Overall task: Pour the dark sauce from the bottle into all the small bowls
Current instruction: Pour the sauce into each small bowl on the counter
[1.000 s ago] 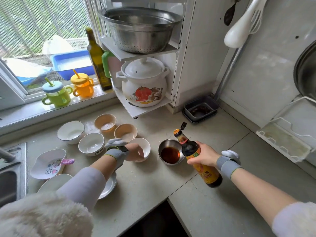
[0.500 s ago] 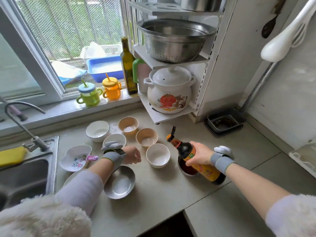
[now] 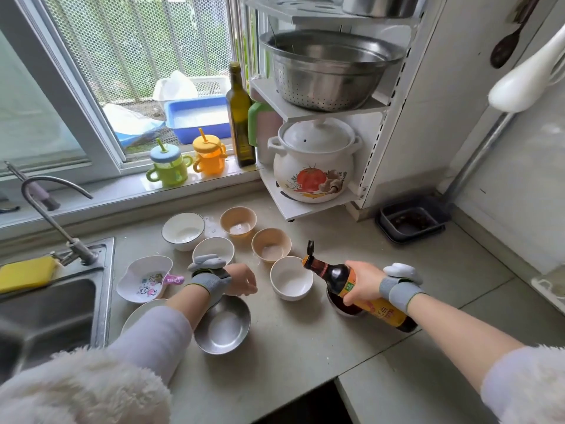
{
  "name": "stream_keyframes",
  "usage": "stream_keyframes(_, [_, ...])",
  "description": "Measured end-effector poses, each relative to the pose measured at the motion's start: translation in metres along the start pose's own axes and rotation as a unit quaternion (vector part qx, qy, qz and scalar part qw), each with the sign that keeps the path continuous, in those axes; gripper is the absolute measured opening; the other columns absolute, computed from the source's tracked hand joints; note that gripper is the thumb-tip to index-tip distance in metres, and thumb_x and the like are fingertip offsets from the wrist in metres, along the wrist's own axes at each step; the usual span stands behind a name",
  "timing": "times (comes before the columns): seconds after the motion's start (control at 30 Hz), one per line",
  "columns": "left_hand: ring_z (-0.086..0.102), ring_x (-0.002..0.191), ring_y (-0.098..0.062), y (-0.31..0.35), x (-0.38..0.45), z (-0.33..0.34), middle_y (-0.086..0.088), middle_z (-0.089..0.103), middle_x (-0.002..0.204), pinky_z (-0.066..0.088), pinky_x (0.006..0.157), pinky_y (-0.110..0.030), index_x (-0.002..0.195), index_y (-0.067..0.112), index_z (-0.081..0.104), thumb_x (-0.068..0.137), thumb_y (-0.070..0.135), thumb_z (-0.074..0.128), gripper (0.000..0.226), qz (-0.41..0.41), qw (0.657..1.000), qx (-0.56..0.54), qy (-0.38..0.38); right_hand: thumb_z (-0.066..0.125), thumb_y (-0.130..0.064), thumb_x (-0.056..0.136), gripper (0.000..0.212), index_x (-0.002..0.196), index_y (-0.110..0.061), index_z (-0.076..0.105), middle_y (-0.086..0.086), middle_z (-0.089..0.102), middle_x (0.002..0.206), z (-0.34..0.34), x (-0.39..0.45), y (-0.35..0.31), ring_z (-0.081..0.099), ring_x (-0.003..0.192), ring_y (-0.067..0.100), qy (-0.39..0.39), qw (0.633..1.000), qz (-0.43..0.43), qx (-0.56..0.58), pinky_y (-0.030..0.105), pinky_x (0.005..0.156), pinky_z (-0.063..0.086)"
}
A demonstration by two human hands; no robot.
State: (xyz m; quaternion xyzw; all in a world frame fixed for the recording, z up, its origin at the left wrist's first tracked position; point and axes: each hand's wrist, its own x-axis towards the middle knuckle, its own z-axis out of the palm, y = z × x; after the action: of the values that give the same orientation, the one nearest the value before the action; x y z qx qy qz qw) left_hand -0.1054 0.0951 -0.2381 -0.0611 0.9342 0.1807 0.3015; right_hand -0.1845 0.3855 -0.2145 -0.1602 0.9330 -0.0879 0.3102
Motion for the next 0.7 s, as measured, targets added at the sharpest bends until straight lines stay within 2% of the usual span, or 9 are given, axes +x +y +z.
stream_keyframes(0.03, [0.061, 0.075, -0.014, 0.0004, -0.0002, 0.0003, -0.008, 0.076, 0.105, 0.047, 0.065, -0.016, 0.104, 0.011, 0.072, 0.089, 0.024, 0.057, 0.025, 0.001, 1.000, -0.002, -0.002, 0.080, -0.033, 0.064, 0.049, 0.104, -0.023, 0.053, 0.002, 0.065, 0.105, -0.0003, -0.0002, -0.0002, 0.062, 0.097, 0.023, -0.001, 1.000, 0.002, -0.002, 0.031, 0.075, 0.051])
stream_keyframes(0.13, [0.060, 0.077, -0.013, 0.0013, -0.0021, -0.0012, -0.007, 0.075, 0.107, 0.049, 0.076, -0.022, 0.107, 0.011, 0.072, 0.090, 0.023, 0.056, 0.026, 0.001, 1.000, -0.002, -0.006, 0.080, -0.036, 0.060, 0.053, 0.105, -0.025, 0.054, 0.001, 0.064, 0.104, -0.0007, 0.0004, -0.0013, 0.062, 0.094, 0.021, 0.001, 1.000, 0.009, -0.009, 0.031, 0.074, 0.052])
stream_keyframes(0.2, [0.060, 0.078, -0.014, 0.0009, -0.0028, -0.0019, -0.007, 0.075, 0.106, 0.047, 0.071, -0.021, 0.108, 0.010, 0.072, 0.090, 0.023, 0.056, 0.028, 0.003, 1.000, 0.000, -0.007, 0.080, -0.037, 0.059, 0.055, 0.106, -0.025, 0.054, 0.000, 0.064, 0.104, -0.0013, 0.0002, -0.0024, 0.062, 0.094, 0.021, 0.001, 1.000, 0.011, -0.013, 0.031, 0.074, 0.052])
stream_keyframes(0.27, [0.059, 0.078, -0.014, -0.0001, -0.0032, -0.0019, -0.006, 0.074, 0.096, 0.044, 0.063, -0.016, 0.106, 0.010, 0.073, 0.089, 0.022, 0.056, 0.027, 0.002, 1.000, 0.001, -0.004, 0.080, -0.037, 0.059, 0.054, 0.104, -0.023, 0.054, 0.001, 0.065, 0.104, -0.0022, -0.0005, -0.0040, 0.062, 0.094, 0.022, 0.000, 1.000, 0.012, -0.017, 0.030, 0.071, 0.050])
stream_keyframes(0.33, [0.059, 0.077, -0.015, -0.0010, -0.0036, -0.0023, -0.001, 0.069, 0.087, 0.045, 0.065, -0.019, 0.103, 0.010, 0.074, 0.088, 0.022, 0.057, 0.027, -0.002, 1.000, 0.000, 0.003, 0.081, -0.036, 0.059, 0.053, 0.103, -0.021, 0.054, 0.002, 0.065, 0.104, -0.0029, -0.0011, -0.0052, 0.062, 0.094, 0.023, 0.002, 1.000, 0.012, -0.020, 0.030, 0.068, 0.047])
stream_keyframes(0.53, [0.059, 0.076, -0.015, -0.0030, -0.0042, -0.0030, -0.004, 0.071, 0.088, 0.044, 0.062, -0.017, 0.102, 0.010, 0.074, 0.088, 0.023, 0.057, 0.025, -0.005, 1.000, -0.002, 0.008, 0.080, -0.036, 0.061, 0.054, 0.105, -0.023, 0.052, 0.002, 0.063, 0.108, -0.0026, -0.0043, -0.0069, 0.060, 0.097, 0.023, -0.004, 1.000, 0.020, -0.024, 0.029, 0.070, 0.046])
stream_keyframes(0.7, [0.059, 0.079, -0.015, -0.0018, -0.0047, -0.0030, -0.001, 0.068, 0.087, 0.046, 0.077, -0.022, 0.106, 0.010, 0.073, 0.089, 0.023, 0.057, 0.027, -0.003, 1.000, -0.004, 0.013, 0.082, -0.037, 0.060, 0.063, 0.115, -0.021, 0.053, 0.002, 0.062, 0.112, -0.0030, -0.0064, -0.0078, 0.060, 0.100, 0.023, -0.006, 0.999, 0.028, -0.032, 0.029, 0.072, 0.046])
